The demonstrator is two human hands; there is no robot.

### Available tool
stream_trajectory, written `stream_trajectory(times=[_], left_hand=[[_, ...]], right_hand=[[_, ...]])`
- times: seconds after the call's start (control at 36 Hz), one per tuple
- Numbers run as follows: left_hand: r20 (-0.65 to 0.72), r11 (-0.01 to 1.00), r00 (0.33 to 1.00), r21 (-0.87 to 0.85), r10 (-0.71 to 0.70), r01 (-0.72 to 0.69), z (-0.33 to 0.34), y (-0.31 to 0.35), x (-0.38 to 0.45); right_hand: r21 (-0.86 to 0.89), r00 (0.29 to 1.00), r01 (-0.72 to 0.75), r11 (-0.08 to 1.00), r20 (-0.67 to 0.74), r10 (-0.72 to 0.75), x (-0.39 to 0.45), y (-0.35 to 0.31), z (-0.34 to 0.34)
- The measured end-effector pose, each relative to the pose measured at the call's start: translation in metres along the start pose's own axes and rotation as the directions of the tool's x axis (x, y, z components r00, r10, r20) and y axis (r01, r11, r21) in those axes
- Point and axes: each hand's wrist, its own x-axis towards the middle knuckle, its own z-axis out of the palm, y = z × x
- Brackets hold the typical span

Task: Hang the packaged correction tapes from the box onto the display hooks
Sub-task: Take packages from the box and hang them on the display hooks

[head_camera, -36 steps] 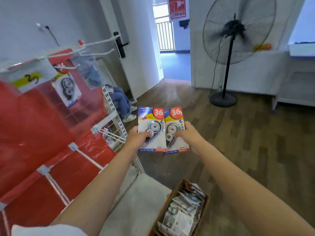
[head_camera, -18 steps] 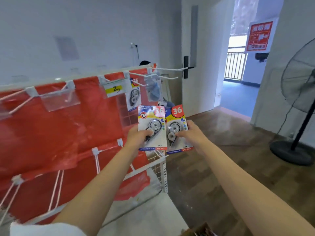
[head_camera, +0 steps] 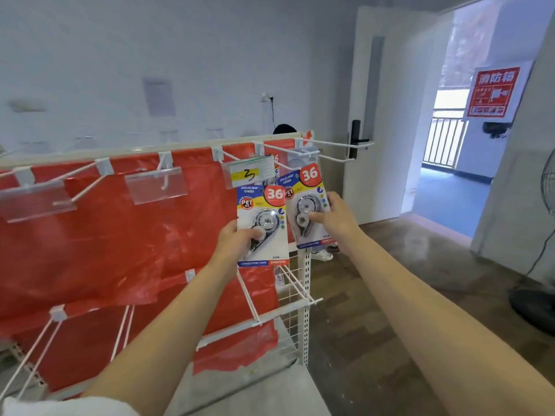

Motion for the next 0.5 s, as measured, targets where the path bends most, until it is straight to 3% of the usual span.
stream_trajectory(times=[0.19,0.5], left_hand=[[-0.002,0.999,1.000,-0.037,0.022,-0.022,-0.002,-0.001,0.013],[0.119,0.994,0.990,-0.079,0.082,-0.073,0.007,0.001,0.027]], right_hand=[[0.058,1.000,0.014,0.998,0.025,-0.016,-0.002,0.016,-0.004],[0.060,0.999,0.030,0.998,-0.043,-0.028,0.002,0.004,0.002]])
